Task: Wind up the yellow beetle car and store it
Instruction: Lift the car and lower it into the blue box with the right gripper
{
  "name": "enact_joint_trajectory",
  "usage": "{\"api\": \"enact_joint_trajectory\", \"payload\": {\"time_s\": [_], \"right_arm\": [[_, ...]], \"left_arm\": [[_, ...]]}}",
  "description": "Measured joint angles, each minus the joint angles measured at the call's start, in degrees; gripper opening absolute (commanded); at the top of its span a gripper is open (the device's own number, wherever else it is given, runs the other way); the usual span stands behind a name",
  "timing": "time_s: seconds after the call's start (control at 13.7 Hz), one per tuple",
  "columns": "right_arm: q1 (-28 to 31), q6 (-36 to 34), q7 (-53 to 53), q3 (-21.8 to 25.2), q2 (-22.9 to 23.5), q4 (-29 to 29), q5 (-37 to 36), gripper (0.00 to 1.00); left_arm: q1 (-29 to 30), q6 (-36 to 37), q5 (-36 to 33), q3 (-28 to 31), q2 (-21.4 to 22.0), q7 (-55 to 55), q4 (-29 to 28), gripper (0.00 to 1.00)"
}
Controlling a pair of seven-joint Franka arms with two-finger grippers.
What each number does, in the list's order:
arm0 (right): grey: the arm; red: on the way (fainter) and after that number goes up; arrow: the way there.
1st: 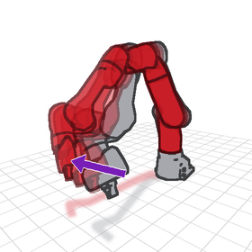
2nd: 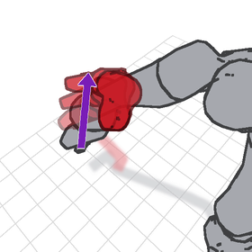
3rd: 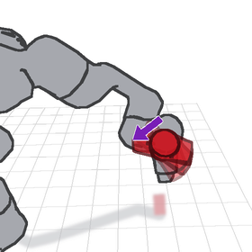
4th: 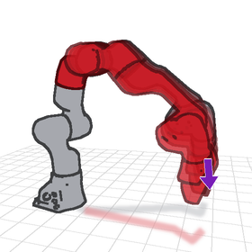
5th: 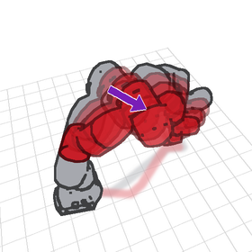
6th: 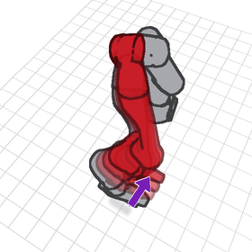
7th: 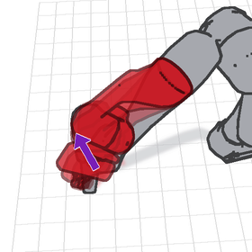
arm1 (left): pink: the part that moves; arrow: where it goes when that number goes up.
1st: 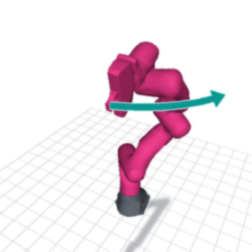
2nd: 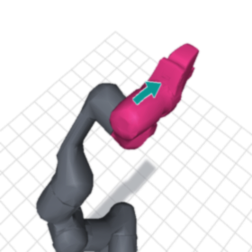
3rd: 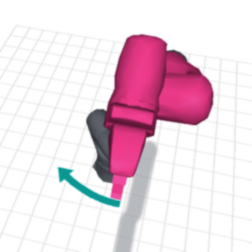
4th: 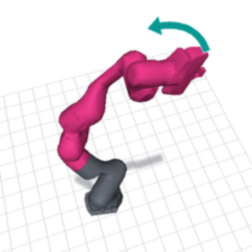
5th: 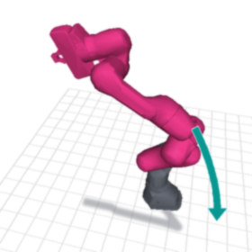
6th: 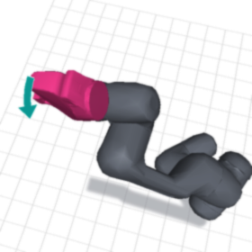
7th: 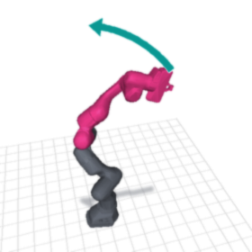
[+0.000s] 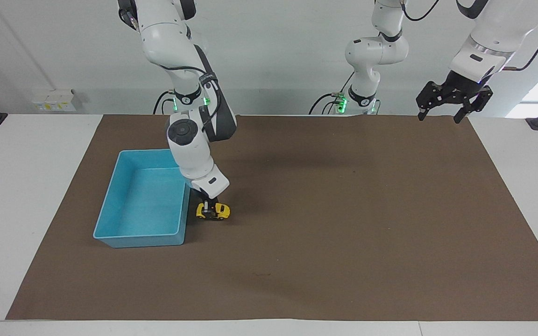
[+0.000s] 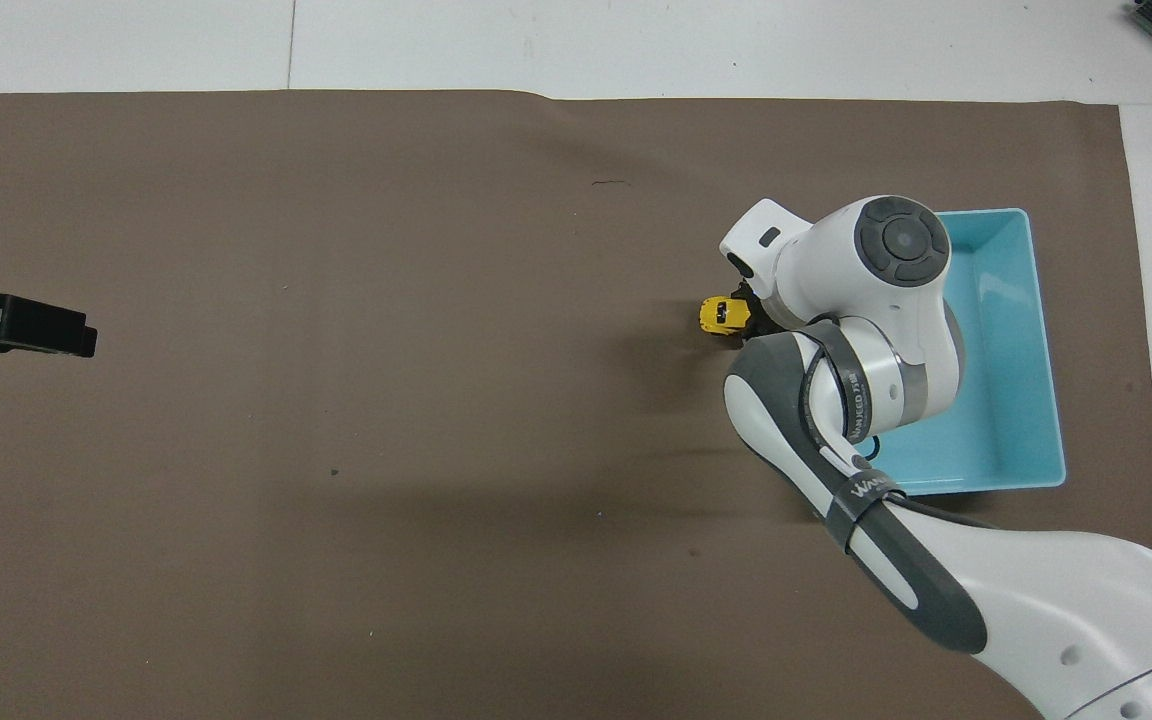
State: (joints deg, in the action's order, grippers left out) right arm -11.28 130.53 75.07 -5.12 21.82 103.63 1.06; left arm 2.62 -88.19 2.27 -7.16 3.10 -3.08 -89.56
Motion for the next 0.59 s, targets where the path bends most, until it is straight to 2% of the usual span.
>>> {"api": "enact_joint_trajectory", "payload": {"time_s": [0.22,0.59], "right_arm": [[-0.28,-2.74,-0.85,-0.01,0.0,-2.34,0.04,0.0],[-0.27,-11.13,-1.29,0.0,-0.86,-6.81,0.04,0.0]], "left_arm": [[0.0,0.0,0.0,0.0,0.0,0.0,0.0,1.0],[0.0,0.0,0.0,0.0,0.0,0.0,0.0,1.0]]}}
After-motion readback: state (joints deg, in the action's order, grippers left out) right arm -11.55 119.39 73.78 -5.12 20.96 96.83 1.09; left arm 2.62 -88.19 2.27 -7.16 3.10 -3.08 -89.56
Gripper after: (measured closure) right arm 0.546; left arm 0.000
